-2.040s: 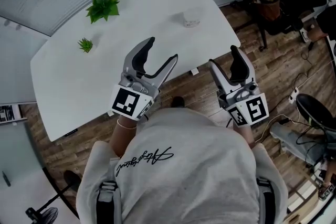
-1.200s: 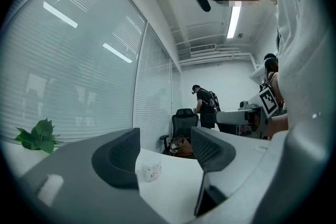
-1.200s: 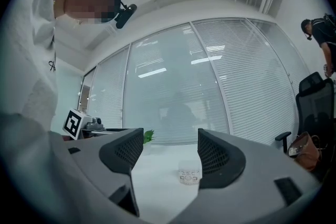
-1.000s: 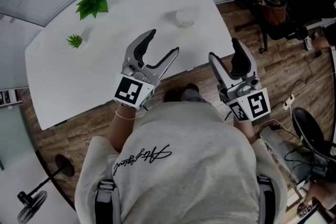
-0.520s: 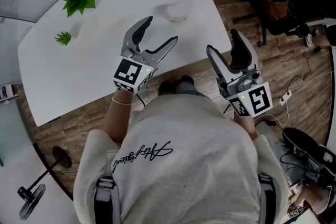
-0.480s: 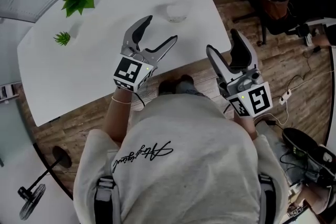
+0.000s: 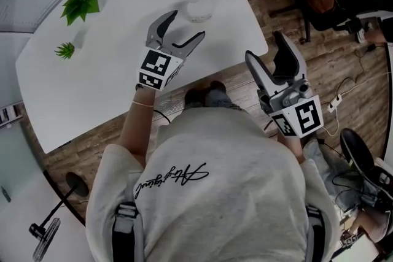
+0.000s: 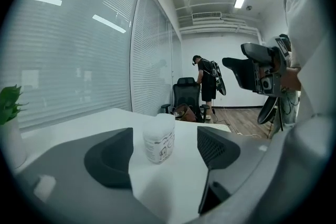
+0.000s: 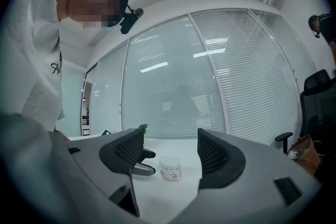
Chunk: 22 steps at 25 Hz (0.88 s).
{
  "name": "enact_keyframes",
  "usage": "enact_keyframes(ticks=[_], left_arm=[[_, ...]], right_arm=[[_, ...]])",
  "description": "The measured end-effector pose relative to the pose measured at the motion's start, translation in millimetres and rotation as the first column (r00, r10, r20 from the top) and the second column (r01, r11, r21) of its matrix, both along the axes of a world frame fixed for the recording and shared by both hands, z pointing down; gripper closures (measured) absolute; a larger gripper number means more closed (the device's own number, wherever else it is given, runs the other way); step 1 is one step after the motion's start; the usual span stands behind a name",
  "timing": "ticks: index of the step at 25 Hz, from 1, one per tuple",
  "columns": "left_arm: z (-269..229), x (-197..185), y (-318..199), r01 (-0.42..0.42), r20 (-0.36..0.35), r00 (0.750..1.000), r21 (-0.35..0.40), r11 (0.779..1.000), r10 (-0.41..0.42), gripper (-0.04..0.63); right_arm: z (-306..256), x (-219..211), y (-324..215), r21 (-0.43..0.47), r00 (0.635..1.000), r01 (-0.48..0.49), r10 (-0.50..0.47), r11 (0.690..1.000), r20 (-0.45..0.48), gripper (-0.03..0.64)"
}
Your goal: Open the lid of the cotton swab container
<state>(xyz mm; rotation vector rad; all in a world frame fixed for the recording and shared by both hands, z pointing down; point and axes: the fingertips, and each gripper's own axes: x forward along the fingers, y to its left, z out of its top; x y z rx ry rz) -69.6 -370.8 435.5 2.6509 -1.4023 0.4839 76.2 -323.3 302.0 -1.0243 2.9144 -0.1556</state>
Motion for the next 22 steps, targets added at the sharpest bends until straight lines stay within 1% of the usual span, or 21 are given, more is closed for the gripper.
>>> enact_keyframes(ticks=[7, 15, 22], left_arm=[[22, -2, -17, 0.003, 0.017, 1.0, -0.047, 0.999, -0.002, 0.229], [36, 1, -33, 0.003, -0.008, 1.0, -0.093, 0.996, -0.003, 0.229], [40, 7, -43, -0.019, 0.01, 1.0, -0.1, 0.995, 0.02, 0.229]], right_arm=[[5, 5, -2, -0.017, 1.0, -0.019, 0.019, 1.0, -0.009, 0.316], [5, 11, -5, -0.02, 0.999, -0.049, 0.049, 0.999, -0.005, 0.319], [8, 14, -3, -0.032, 0.998, -0.066, 0.066, 0.997, -0.008, 0.321]])
